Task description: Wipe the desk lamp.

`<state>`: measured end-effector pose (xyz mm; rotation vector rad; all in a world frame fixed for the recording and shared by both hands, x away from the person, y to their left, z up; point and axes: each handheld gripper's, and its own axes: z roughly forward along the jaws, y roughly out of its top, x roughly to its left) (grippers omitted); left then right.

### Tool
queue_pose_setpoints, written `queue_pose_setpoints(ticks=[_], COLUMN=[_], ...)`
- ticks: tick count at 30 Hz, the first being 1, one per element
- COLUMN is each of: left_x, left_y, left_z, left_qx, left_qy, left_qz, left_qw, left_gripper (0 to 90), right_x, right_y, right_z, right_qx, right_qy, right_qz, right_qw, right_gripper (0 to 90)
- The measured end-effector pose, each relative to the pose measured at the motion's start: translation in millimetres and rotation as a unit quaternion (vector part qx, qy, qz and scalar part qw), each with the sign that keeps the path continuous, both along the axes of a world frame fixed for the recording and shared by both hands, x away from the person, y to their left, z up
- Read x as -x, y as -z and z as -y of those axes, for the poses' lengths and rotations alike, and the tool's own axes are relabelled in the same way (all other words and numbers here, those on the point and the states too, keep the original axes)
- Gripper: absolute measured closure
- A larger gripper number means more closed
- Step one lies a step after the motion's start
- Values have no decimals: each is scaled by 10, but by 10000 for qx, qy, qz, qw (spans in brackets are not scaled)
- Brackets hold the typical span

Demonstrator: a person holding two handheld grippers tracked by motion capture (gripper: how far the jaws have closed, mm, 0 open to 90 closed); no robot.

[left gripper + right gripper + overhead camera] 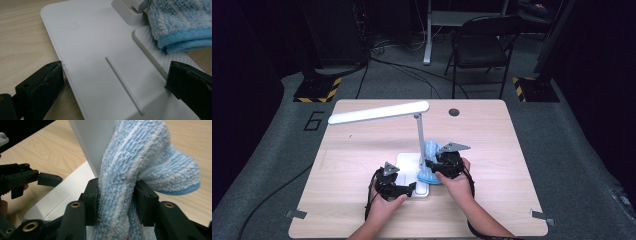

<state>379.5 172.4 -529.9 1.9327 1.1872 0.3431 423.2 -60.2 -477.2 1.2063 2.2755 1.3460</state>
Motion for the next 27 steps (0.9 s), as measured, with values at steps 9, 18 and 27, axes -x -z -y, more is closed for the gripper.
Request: queue_pose_setpoints(ticks=[9, 18, 27], left_x=[-2, 0, 0], left_y=[0, 1, -3], left_z=[-1, 1, -8], left_qx=[0, 9, -60], left_qy=[12, 2, 47], left_qz=[3, -4, -9], left_qw=[10000, 10000, 10000], left_gripper=[11, 11, 10], right_x=[118, 191, 202], right_y=[-31, -271, -691], right_z=[4, 11, 13], right_qx=[-4, -205, -290], right_qy=[-24, -149, -347], right_qz=[266, 491, 827], right_qw=[9996, 9985, 9955], right_gripper=[598, 602, 606])
